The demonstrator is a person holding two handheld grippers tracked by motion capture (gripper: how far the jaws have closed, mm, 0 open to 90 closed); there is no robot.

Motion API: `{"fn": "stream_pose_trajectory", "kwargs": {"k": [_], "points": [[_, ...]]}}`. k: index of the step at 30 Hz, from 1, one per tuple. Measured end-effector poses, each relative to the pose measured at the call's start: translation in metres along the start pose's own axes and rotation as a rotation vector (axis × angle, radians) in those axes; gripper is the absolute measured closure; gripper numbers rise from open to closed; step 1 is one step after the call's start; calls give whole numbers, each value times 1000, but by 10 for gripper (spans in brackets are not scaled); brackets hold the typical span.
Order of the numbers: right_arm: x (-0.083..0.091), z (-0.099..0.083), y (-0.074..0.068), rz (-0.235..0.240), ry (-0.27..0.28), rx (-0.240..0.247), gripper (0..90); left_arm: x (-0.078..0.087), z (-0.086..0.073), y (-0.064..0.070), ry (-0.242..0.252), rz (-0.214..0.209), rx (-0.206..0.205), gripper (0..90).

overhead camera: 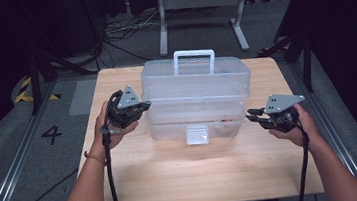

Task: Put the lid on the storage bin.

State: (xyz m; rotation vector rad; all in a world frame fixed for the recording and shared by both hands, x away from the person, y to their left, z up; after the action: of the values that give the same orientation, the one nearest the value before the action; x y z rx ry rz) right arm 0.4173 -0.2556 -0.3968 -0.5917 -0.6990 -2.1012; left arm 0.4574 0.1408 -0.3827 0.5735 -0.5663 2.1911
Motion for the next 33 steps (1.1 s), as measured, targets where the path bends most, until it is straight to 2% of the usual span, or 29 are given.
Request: {"fn": "stream_pose_trajectory", "kwargs": {"k": [7,9,11,17,24,33], "points": [[-1,-2,0,-9,-1,-5,784,-2,-8,3,-5,-3,4,900],[-1,-2,0,-13,-5,-7,781,-2,-10,4,-17,5,-6,900],[-1,-3,0,-13,-3,-14,776,-1,-12,4,-19,3,1,900],[1,-4,1,-16,1,-30,770,0,-13,5,-41,7,-18,900],[2,-5,1,-20,6,-42,764,1,-17,8,-51,6,-14,900],[4,-5,1,-28,2,-46,764,-5,-32,11,-103,4,-16,900]]}}
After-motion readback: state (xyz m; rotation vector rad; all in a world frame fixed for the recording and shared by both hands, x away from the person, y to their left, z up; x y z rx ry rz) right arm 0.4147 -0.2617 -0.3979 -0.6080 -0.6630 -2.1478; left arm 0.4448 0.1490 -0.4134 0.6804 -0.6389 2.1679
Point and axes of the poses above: each handheld gripper's, and its own axes: x roughly backward along the jaws, z roughly out of its top, y roughly to its right, the point moved 5 cm from there along -x, roughly forward along the jaws, and after that the axes turned 1 degree about z, right-handed, at the moved point
